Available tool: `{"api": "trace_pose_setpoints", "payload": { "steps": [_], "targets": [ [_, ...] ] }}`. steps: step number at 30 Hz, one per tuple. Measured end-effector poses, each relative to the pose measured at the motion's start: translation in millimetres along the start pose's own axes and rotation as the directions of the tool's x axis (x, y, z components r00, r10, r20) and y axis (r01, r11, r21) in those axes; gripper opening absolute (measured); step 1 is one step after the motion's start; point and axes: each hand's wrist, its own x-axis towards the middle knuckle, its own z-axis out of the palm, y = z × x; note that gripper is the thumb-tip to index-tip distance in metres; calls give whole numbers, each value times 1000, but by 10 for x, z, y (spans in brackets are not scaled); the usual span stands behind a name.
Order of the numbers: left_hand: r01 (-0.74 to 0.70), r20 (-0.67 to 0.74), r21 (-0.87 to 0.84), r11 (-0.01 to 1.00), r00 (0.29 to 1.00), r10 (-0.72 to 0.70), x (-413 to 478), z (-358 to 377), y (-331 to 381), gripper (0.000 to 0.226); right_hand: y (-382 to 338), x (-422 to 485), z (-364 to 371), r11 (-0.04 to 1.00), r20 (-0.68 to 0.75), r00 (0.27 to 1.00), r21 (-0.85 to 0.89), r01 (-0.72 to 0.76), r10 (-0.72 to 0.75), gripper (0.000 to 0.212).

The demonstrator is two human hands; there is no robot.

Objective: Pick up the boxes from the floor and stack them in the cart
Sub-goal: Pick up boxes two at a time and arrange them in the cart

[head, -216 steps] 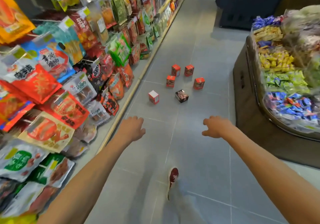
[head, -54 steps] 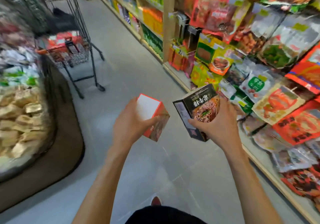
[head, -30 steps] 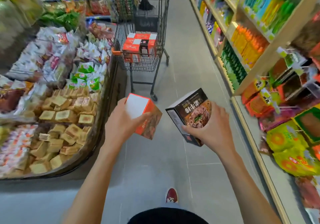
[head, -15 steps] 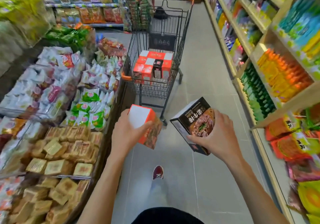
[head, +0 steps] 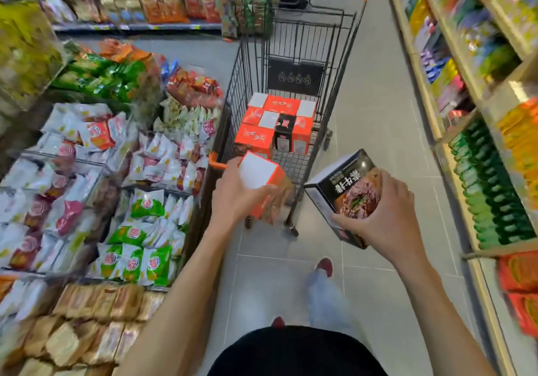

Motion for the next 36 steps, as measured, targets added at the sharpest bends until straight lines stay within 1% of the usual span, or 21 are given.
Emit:
{"api": "trace_pose_setpoints", "payload": {
  "steps": [3, 5, 8, 11, 15, 18, 21, 23, 27, 30, 32, 36],
  "targets": [
    [54, -2, 4, 999, 999, -54, 560, 163, 183, 101, 34, 625, 6, 1000, 8, 1000, -18, 2, -1, 115],
    [79, -21, -22, 997, 997, -79, 934, 281, 307, 96, 50, 1073, -2, 997, 15, 999, -61, 42, -41, 118],
    [131, -52, -1, 991, 990, -131, 1411, 462, 458, 95, 67, 1709, -36, 986, 90, 994, -143, 81, -69, 120],
    [177, -44, 7, 984, 983, -177, 1885, 674, 529, 97, 58, 2271, -46, 984, 143, 986, -146, 105, -84, 121],
    [245, -36, 82, 966, 969, -243, 2378, 921, 504, 103, 67, 2826, -49, 975, 211, 973, -181, 133, -93, 121],
    [281, -24, 118, 952, 960, -280, 2747, 1095, 456, 109, 59, 3147, -23, 975, 256, 963, -177, 132, -84, 122],
    [304, 5, 178, 936, 951, -310, 3088, 1292, 279, 105, 95, 3391, 39, 961, 299, 951, -232, 152, -78, 125],
    [313, 13, 204, 928, 946, -322, 3324, 1426, 149, 104, 115, 3522, 85, 954, 321, 946, -266, 137, -47, 127],
    [302, 42, 266, 916, 945, -324, 3738, 1697, -104, 101, 146, 3741, 166, 931, 341, 940, -344, 122, 3, 130],
    [304, 79, 268, 914, 939, -335, 4017, 1890, -277, 103, 155, 3874, 272, 912, 360, 932, -397, 104, 50, 130],
    [297, 100, 304, 905, 935, -341, 4172, 2016, -398, 103, 148, 3969, 340, 901, 379, 923, -421, 104, 71, 131],
    [237, 138, 362, 902, 943, -303, 4342, 2233, -587, 94, 121, 4111, 487, 884, 415, 904, -454, 110, 100, 132]
  ]
}}
